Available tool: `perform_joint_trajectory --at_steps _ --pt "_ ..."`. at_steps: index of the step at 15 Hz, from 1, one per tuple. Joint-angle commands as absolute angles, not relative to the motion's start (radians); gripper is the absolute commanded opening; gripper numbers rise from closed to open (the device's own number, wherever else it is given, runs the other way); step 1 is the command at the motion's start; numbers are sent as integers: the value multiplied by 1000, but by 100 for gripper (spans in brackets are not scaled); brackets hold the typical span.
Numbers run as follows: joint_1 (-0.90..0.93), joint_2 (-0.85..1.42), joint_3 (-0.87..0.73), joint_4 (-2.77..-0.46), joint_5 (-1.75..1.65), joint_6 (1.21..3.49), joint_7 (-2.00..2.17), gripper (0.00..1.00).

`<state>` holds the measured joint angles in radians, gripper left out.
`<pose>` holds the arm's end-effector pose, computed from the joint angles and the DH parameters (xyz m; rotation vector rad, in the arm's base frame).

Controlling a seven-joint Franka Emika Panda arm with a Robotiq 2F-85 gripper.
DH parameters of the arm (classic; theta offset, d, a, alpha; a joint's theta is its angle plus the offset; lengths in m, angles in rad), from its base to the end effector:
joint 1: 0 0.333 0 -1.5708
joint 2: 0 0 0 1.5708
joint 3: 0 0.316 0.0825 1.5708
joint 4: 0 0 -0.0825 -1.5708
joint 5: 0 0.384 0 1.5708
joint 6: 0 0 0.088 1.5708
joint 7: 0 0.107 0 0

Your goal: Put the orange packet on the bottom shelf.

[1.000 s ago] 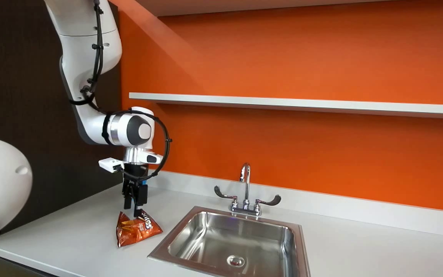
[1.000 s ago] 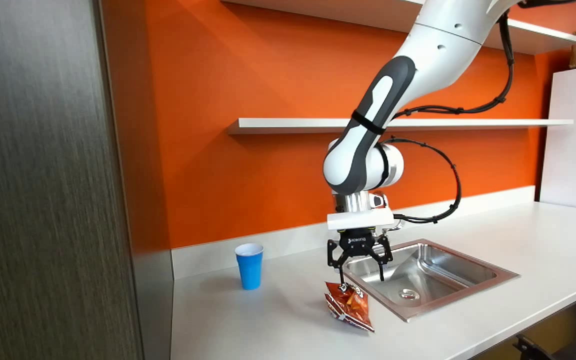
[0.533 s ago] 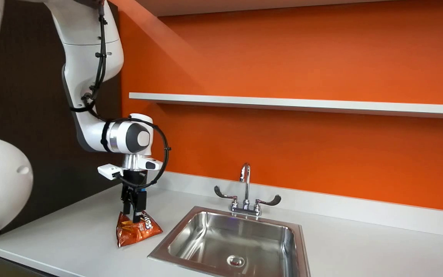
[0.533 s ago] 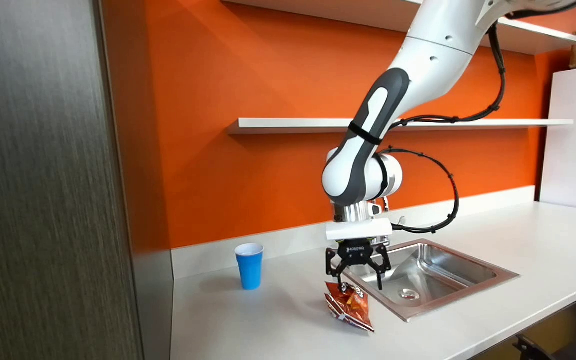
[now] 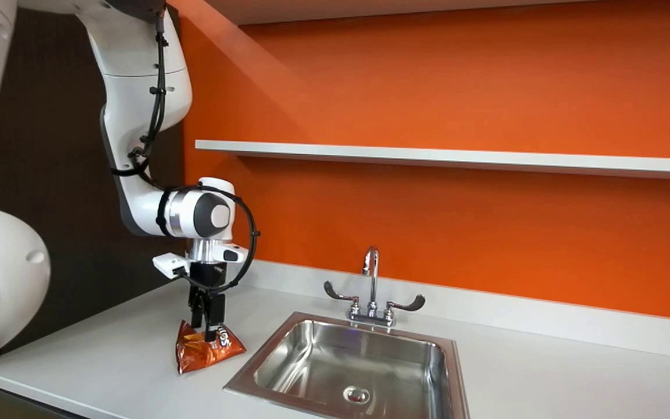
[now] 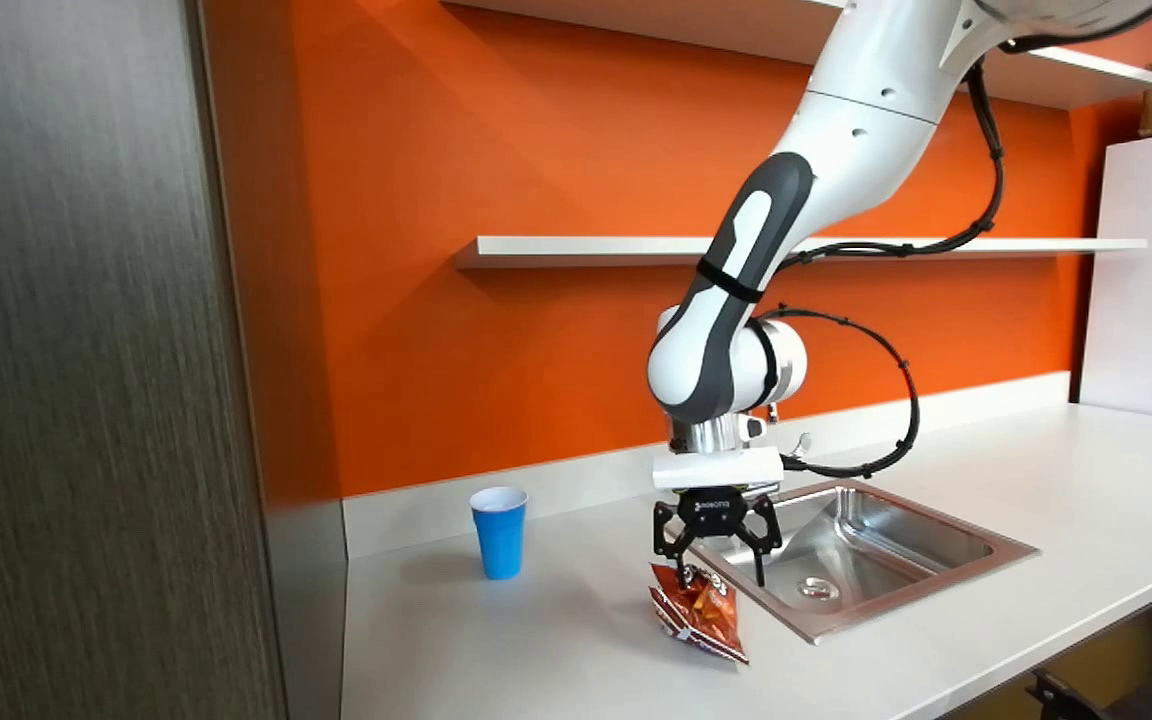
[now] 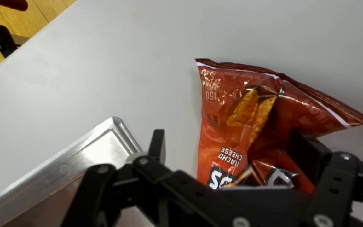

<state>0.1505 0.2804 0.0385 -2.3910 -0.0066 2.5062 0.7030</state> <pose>0.4747 0.0917 0.1890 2.9694 -0.7724 -0.2337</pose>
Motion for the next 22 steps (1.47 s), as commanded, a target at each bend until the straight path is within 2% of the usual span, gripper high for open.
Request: perform_joint_trajectory --at_steps 1,9,10,11,12,14,20,22 --pt "172 303 17 -2370 -11 2518 741 100" --pt "181 328 -3 -2353 -12 2520 755 100" --pt "181 331 -4 -2352 -12 2521 756 75" --pt "181 333 -5 -2350 -13 2520 757 74" --pt "182 334 -6 -2348 -13 2519 756 68" --pt "182 338 -7 -2345 -13 2519 756 49" --pt "182 355 -9 -2333 -7 2519 749 4" --pt "182 365 -10 -2327 -3 2519 748 0"
